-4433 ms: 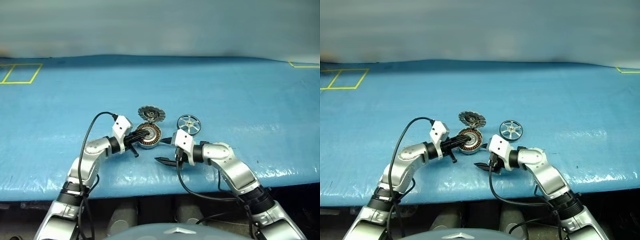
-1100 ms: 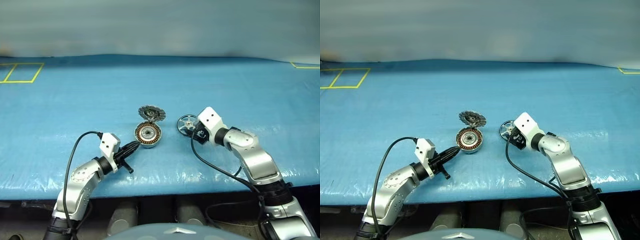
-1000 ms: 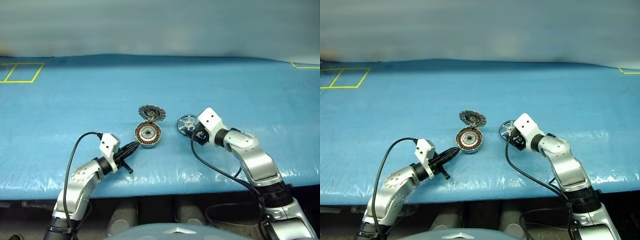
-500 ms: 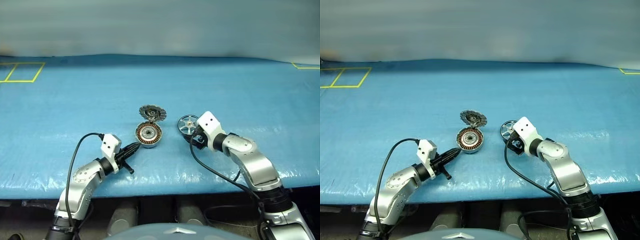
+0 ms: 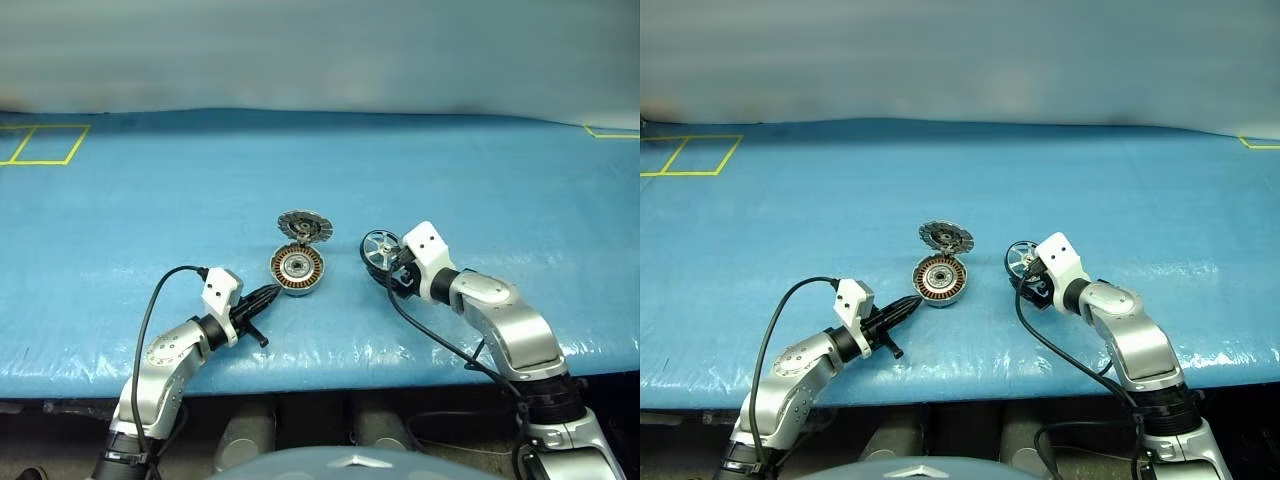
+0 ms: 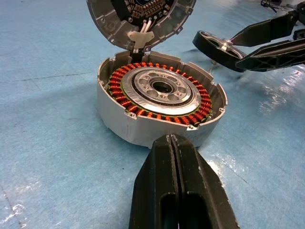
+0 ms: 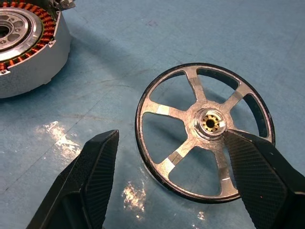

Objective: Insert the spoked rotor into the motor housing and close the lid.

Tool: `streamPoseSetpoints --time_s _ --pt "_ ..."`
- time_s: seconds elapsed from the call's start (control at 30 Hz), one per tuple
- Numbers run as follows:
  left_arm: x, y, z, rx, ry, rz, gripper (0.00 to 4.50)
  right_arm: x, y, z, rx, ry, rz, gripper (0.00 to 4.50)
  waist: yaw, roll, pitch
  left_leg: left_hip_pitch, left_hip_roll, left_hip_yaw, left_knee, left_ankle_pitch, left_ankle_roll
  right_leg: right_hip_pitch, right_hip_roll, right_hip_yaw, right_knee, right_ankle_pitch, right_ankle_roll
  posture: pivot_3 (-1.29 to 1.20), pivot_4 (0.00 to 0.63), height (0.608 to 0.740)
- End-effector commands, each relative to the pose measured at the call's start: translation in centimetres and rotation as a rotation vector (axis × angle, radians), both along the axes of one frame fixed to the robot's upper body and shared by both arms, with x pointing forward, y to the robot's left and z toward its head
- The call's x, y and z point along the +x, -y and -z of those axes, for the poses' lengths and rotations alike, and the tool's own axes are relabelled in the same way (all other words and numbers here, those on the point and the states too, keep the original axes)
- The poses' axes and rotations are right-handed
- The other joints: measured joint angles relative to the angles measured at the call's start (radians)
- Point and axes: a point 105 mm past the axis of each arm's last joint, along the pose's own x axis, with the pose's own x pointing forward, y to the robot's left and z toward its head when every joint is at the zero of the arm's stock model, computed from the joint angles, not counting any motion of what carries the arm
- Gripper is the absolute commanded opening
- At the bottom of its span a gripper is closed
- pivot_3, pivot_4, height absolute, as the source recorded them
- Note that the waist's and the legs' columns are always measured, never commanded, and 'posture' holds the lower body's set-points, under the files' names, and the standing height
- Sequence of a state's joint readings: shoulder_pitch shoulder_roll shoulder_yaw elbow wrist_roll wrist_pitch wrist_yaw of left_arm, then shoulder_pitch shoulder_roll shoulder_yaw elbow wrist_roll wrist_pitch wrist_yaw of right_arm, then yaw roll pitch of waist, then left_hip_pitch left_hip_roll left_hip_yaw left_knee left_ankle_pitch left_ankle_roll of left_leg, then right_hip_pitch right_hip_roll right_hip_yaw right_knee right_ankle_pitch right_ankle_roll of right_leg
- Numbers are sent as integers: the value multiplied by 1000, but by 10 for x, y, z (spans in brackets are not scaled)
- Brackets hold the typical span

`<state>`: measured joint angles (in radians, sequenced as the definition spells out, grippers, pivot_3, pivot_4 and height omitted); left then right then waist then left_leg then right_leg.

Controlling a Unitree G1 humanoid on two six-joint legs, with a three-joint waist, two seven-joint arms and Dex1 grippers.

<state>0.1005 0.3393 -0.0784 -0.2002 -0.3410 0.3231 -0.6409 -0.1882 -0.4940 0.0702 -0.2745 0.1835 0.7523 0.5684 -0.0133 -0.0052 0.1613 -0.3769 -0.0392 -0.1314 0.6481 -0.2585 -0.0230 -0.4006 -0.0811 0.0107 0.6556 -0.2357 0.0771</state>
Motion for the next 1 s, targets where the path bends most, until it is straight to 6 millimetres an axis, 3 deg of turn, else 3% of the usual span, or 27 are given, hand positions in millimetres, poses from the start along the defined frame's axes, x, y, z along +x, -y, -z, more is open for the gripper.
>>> streamPoseSetpoints --time_s 0.03,0.5,0.8,1.0 --pt "2 1 -5 5 32 5 36 -1 -3 -11 65 20 -7 3708 -1 0 0 0 0 0 0 0 0 0 0 0 0 0 0 0 150 740" --pt "-1 3 0 20 21 5 36 9 6 -9 66 7 55 3708 0 0 0 0 0 0 0 0 0 0 0 0 0 0 0 0 150 740" --pt "-2 4 1 20 18 3 36 10 0 -23 178 18 32 3708 -1 0 0 0 0 0 -1 0 0 0 0 0 -1 0 0 0 150 740" --pt "-3 3 3 27 16 3 36 9 4 -16 177 -9 50 3708 -1 0 0 0 0 0 -1 0 0 0 0 0 -1 0 0 0 150 740"
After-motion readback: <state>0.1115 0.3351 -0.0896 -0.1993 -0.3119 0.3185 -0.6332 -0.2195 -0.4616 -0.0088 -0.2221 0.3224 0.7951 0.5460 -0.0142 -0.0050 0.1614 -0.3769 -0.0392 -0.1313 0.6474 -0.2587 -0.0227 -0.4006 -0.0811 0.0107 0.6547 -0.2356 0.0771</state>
